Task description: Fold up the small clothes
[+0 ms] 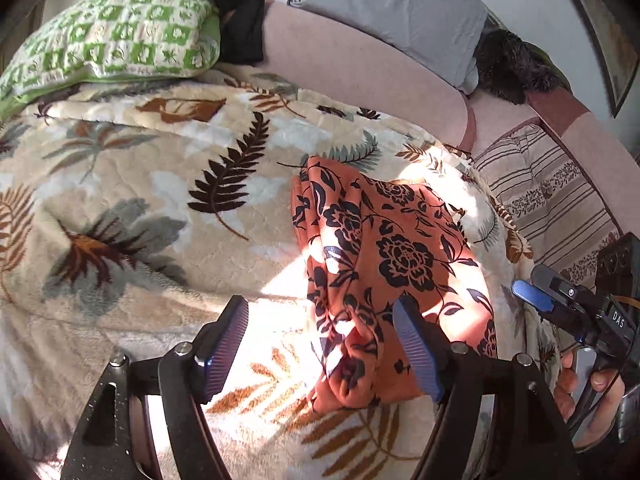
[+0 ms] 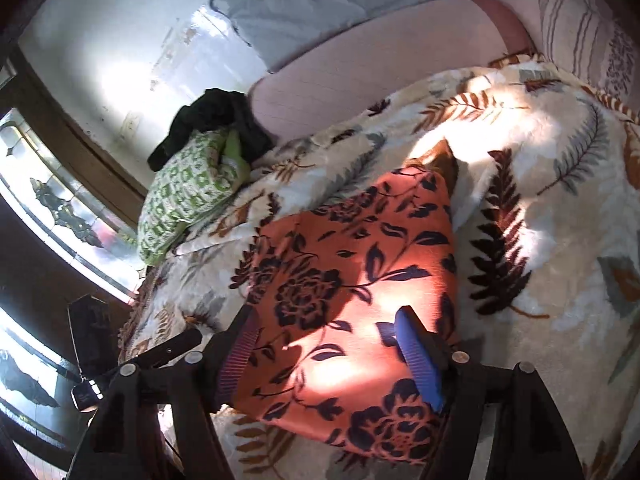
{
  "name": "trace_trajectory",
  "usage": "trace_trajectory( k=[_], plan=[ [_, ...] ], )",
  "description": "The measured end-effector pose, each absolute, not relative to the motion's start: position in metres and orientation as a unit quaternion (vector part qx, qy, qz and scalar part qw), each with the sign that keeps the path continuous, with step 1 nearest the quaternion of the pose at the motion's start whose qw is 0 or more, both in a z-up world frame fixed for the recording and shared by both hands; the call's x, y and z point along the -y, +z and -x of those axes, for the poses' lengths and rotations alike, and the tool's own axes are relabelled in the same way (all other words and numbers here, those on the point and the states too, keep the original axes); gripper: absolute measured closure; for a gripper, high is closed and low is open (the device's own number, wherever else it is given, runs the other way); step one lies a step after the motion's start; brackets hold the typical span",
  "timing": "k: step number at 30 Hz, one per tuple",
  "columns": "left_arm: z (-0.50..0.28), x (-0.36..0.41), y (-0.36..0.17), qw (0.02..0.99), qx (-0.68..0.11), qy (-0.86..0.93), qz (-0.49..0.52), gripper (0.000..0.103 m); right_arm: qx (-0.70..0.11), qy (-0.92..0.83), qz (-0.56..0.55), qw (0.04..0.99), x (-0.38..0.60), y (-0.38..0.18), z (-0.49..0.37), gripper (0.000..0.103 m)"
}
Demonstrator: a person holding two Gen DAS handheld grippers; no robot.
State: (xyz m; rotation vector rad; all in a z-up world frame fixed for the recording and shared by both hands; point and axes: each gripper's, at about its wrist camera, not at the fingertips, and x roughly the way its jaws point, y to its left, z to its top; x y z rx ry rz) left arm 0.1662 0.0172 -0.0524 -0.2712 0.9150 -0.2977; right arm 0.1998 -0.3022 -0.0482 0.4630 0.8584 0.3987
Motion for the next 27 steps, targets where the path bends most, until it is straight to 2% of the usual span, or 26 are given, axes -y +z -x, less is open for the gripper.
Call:
trace_trajectory(
  k=[2,6,9,13,17,20,27],
  plan=[
    [-0.151,-0.014,-0.045,0.886,-0.429,-0.132,0.114,0.027,-0.417,0.205,-0.208,0.861,0.287,-0.056,-0.199,0.016],
    [-0.117,-0.009,-0.034,0.901,-0.419,-0.095,0.067,0.024,-0.49,0.146,-0.2,0.836,0.282,-0.105,-0.211,0.016],
    [-0.099,-0.008,-0.028,0.908,-0.412,-0.066,0.046,0.022,-0.457,0.15,-0.205,0.853,0.278,-0.073,-0.186,0.016],
    [-0.081,-0.007,-0.021,0.917,-0.397,-0.009,0.035,0.018,-0.424,0.112,-0.124,0.89,0.268,-0.035,-0.139,0.014],
    [-0.067,0.002,-0.014,0.925,-0.38,0.029,0.0,0.018,-0.427,0.083,-0.058,0.899,0.26,-0.031,-0.091,0.011],
    [-0.059,0.01,-0.008,0.927,-0.375,0.026,-0.004,0.018,-0.444,0.081,-0.055,0.891,0.264,-0.037,-0.063,0.011],
    [-0.043,0.03,0.008,0.933,-0.357,0.021,-0.023,0.018,-0.419,0.059,-0.032,0.905,0.261,-0.018,-0.031,0.011]
  ],
)
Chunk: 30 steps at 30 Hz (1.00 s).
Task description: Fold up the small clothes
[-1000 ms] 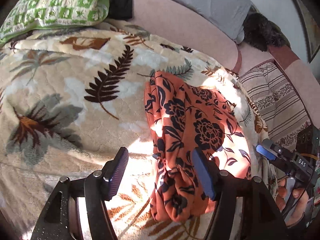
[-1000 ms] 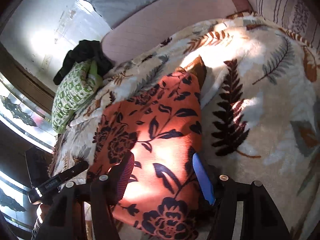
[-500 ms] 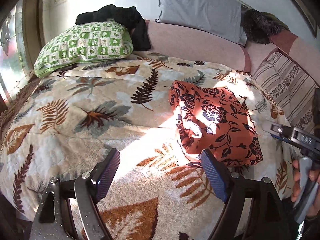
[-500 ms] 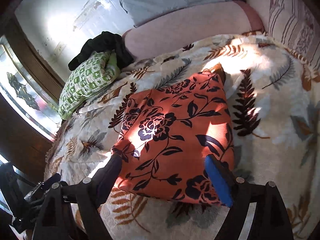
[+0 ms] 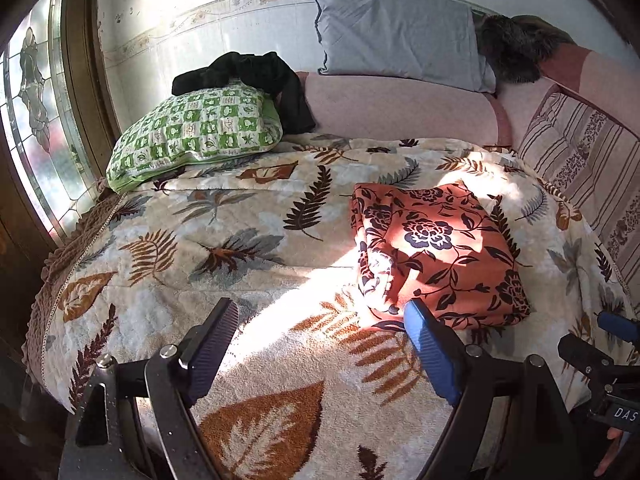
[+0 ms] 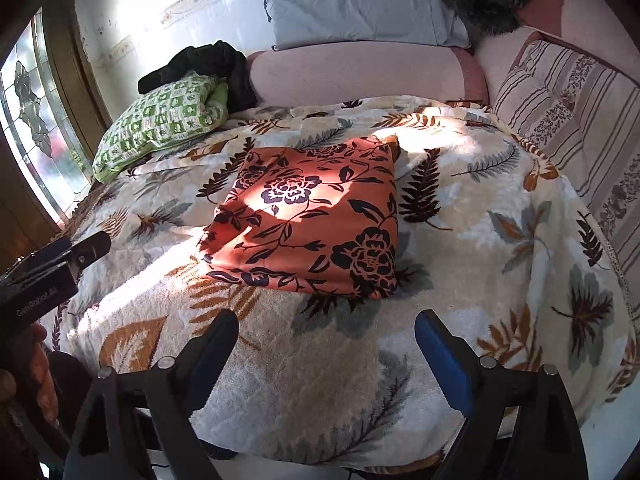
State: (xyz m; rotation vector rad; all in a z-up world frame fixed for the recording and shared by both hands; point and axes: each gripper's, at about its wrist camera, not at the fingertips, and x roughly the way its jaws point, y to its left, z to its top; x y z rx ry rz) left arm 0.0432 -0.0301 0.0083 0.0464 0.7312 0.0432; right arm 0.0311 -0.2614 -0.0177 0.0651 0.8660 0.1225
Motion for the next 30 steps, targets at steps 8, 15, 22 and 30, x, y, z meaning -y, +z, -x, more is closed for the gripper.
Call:
trace_trajectory(
  k=[8,15,22,30],
  plan=[
    [-0.035,0.042,0.02,0.936,-0.35,0.016,-0.036,0.017,-0.403,0.049,-0.029,0.913,0.266,0.005,-0.027,0.011],
    [-0.038,0.047,0.021,0.933,-0.359,0.006,-0.023,0.017,-0.406,0.052,-0.025,0.912,0.265,0.006,-0.029,0.011],
    [-0.048,0.052,0.029,0.933,-0.358,-0.018,0.006,0.017,-0.396,0.041,-0.012,0.917,0.269,0.013,-0.037,0.011],
    [-0.057,0.06,0.032,0.934,-0.357,-0.026,0.01,0.003,-0.384,0.029,0.001,0.923,0.274,0.022,-0.05,0.011]
  ],
)
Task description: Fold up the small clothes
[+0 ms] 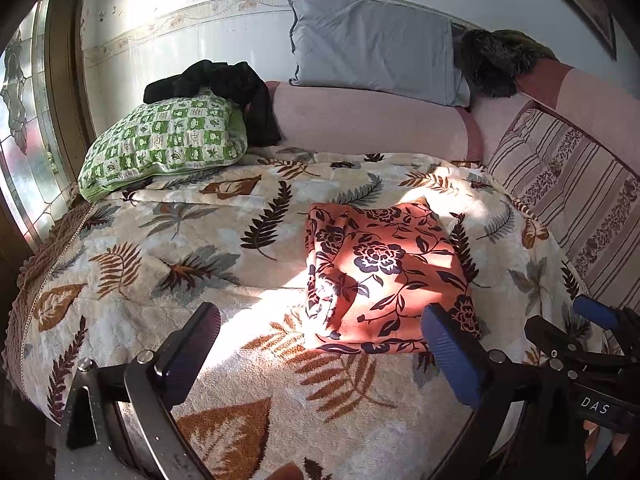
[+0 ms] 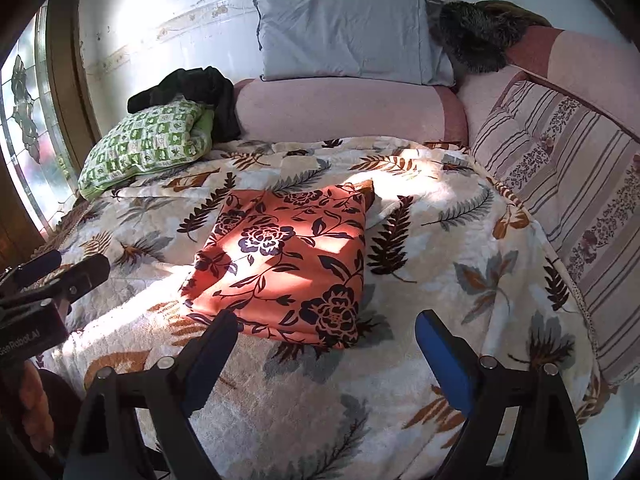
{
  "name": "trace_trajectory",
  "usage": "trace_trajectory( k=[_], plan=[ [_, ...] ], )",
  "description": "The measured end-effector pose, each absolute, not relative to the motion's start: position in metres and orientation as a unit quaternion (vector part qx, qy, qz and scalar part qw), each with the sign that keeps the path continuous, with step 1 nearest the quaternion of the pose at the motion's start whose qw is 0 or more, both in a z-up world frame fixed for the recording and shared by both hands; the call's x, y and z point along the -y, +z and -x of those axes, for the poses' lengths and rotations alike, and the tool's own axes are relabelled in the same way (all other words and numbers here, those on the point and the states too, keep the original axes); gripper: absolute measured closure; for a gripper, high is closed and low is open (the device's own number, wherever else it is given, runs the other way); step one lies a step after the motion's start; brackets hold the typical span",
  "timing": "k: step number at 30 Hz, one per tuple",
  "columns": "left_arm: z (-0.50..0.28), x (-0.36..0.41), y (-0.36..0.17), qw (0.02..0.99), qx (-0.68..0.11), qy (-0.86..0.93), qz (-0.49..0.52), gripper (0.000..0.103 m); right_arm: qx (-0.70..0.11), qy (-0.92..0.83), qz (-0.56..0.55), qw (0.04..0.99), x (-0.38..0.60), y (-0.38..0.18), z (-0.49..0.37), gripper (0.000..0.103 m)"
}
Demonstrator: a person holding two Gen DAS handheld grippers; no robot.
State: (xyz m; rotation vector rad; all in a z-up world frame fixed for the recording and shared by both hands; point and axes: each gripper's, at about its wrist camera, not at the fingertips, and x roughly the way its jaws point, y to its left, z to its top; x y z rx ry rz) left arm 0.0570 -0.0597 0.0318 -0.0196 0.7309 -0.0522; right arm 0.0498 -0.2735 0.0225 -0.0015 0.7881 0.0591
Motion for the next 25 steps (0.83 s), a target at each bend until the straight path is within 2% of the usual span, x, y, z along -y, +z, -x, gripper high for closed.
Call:
trace_trajectory(
  k=[25],
  plan=[
    [-0.094,0.07,0.024,0.926,-0.376,-0.023,0.002,0.0,-0.395,0.026,0.003,0.918,0.276,0.014,-0.076,0.011]
  ],
)
